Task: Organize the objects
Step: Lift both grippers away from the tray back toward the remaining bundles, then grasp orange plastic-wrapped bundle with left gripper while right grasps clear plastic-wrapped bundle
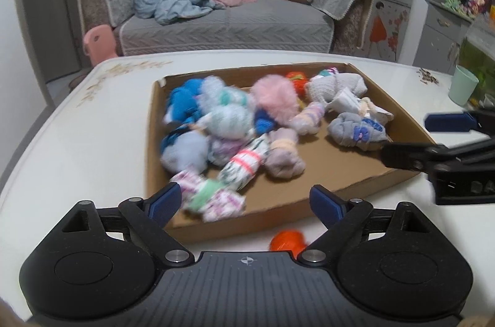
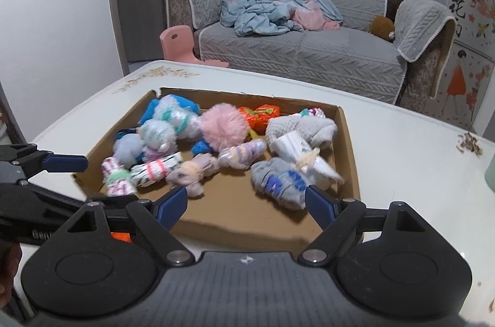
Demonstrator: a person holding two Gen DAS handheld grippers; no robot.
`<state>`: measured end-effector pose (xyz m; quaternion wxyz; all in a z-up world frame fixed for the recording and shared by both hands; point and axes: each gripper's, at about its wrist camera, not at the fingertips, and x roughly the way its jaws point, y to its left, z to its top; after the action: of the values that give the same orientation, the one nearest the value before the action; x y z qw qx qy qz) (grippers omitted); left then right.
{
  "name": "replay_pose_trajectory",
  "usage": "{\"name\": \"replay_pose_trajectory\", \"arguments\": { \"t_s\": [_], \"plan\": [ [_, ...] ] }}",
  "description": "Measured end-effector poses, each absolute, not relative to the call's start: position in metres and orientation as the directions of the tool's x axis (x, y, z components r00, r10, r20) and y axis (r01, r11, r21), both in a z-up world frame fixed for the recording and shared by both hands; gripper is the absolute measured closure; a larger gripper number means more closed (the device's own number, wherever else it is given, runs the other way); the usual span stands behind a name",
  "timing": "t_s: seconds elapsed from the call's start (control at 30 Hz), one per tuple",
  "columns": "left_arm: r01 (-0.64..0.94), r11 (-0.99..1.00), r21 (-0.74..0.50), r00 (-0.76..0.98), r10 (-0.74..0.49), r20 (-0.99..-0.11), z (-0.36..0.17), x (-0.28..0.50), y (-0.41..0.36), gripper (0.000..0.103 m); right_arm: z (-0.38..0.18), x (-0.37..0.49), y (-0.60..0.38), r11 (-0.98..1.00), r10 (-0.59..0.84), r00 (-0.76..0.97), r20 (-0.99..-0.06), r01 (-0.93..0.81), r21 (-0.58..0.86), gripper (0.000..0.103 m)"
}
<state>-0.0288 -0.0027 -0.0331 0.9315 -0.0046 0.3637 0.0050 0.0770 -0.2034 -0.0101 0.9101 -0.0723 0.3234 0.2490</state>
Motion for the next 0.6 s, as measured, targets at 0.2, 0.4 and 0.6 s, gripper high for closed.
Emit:
{"name": "replay_pose_trajectory", "arguments": {
  "t_s": [0.2,0.4,0.6],
  "plan": [
    [-0.031,0.999,-0.027,0.754,0.005,-0.657,-0.041,-0.067,0.018,0.008,-0.017,0.029,-0.209,0.849,0.457,0.649,-0.607,-0.521,0.082,0.019],
    [0.014,0.999,-0.037,0.785,-0.034,-0.619,-0.055,-0.091,0.029,0.004,-0.046,-0.016,-0.197,0.741,0.55,0.577,-0.604,-0.67,0.035,0.016],
    [0.087,0.994,-0.059,0.766,-0.105,-0.635,-0.064,-0.083,0.023,0.002,-0.064,-0.001,-0.186,0.693,0.568,0.539,-0.622,-0.721,0.009,0.015]
  ]
}}
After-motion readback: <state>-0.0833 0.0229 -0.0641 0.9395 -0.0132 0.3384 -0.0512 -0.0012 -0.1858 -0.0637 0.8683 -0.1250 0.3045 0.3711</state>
